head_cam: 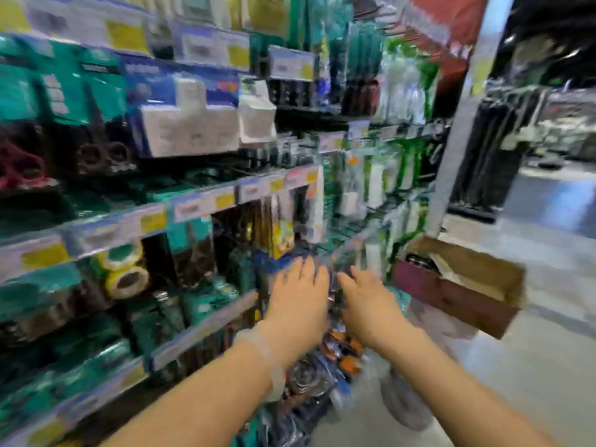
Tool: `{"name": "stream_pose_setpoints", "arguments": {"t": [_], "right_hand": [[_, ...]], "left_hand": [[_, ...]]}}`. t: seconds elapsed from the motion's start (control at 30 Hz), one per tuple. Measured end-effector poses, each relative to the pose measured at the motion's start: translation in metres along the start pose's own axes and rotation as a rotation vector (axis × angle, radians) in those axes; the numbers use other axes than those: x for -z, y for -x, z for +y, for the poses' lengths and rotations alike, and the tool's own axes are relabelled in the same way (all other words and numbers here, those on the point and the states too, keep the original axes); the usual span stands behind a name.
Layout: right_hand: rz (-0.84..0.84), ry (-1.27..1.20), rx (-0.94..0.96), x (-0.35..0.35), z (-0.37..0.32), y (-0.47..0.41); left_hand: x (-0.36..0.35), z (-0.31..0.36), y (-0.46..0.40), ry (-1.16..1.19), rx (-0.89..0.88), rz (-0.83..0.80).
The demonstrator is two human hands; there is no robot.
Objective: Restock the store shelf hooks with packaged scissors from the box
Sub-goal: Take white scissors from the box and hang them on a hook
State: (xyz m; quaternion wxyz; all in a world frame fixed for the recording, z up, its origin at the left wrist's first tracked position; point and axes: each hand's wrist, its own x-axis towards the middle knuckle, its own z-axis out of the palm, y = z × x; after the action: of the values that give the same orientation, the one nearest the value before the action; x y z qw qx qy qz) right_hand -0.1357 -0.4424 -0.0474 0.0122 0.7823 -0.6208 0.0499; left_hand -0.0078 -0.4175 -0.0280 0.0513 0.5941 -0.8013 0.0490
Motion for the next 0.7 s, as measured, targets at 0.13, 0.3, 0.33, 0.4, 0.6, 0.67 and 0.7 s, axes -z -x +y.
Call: {"name": "stream_pose_setpoints", "arguments": {"t": [0.13, 0.3, 0.33, 0.4, 0.6, 0.67, 0.7], "right_hand": [[-0.054, -0.024, -0.115, -0.019, 0.090, 0.009], [-0.080, -0.034, -0.273, -0.032, 0.190, 0.014], [-0.085, -0.036, -0.295, -0.034, 0.206, 0.012], [-0.099, -0.040, -0.329, -0.040, 0.233, 0.005], [-0.157, -0.072, -0.408, -0.071, 0.299, -0.036], [-0.159, -0.067, -0.428, -0.079, 0.325, -0.059], [-0.154, -0.064, -0.437, -0.081, 0.339, -0.071]], "left_hand": [[-0.029, 0.077, -0.057, 0.005, -0.092, -0.045], [-0.052, 0.152, -0.118, 0.042, -0.210, -0.121], [-0.057, 0.163, -0.128, 0.045, -0.229, -0.124], [-0.069, 0.179, -0.151, 0.041, -0.258, -0.127], [-0.110, 0.211, -0.230, 0.007, -0.299, -0.179], [-0.123, 0.219, -0.265, 0.016, -0.304, -0.198], [-0.128, 0.223, -0.283, 0.024, -0.309, -0.201]]}}
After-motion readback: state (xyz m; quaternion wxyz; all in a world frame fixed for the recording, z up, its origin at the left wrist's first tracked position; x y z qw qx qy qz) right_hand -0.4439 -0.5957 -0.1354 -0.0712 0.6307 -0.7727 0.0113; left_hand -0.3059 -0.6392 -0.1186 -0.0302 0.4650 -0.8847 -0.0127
